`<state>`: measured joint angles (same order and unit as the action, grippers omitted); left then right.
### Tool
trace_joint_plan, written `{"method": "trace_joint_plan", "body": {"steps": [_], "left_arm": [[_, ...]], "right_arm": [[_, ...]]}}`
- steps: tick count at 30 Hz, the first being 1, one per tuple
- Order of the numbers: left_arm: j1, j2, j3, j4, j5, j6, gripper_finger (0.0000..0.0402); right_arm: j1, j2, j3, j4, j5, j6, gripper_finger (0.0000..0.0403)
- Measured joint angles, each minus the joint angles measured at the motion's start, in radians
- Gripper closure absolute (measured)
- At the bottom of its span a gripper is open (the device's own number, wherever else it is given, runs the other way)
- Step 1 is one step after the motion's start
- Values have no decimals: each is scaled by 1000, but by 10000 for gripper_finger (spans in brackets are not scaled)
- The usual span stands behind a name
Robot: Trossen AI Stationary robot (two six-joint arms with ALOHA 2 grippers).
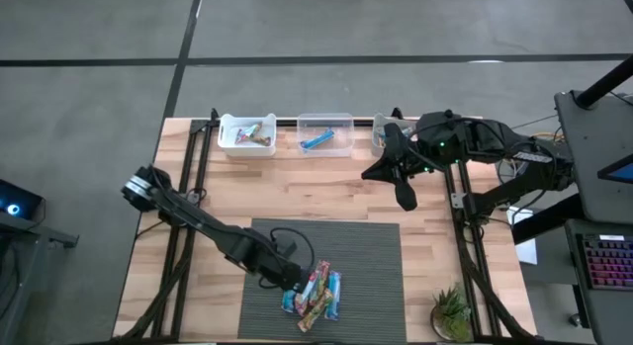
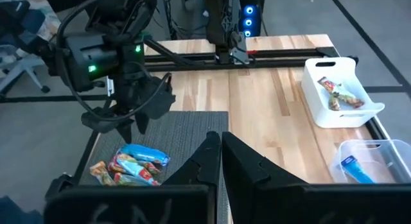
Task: Pick and place Granola Bars by type
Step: Put the blue granola bar into the transparent bin
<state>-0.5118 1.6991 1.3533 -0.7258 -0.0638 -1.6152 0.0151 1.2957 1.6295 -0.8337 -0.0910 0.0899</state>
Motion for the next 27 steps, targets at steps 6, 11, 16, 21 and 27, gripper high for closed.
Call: {"method": "trace_joint_plan", "body": {"steps": [6, 11, 16, 21, 27], "left_arm": [[-5, 38, 0, -4, 1, -90, 235], [-6, 81, 2, -7, 2, -121, 235], [-6, 121, 3, -8, 2, -141, 235], [-6, 142, 3, -10, -3, -149, 235], [-6, 165, 3, -16, -11, -160, 235]], "right_arm": [[0, 0, 0, 0, 16, -23, 394], [0, 0, 0, 0, 16, -37, 394], [-1, 0, 0, 0, 40, -41, 394], [-1, 0, 0, 1, 43, -41, 394], [-3, 0, 0, 2, 51, -41, 394]]}}
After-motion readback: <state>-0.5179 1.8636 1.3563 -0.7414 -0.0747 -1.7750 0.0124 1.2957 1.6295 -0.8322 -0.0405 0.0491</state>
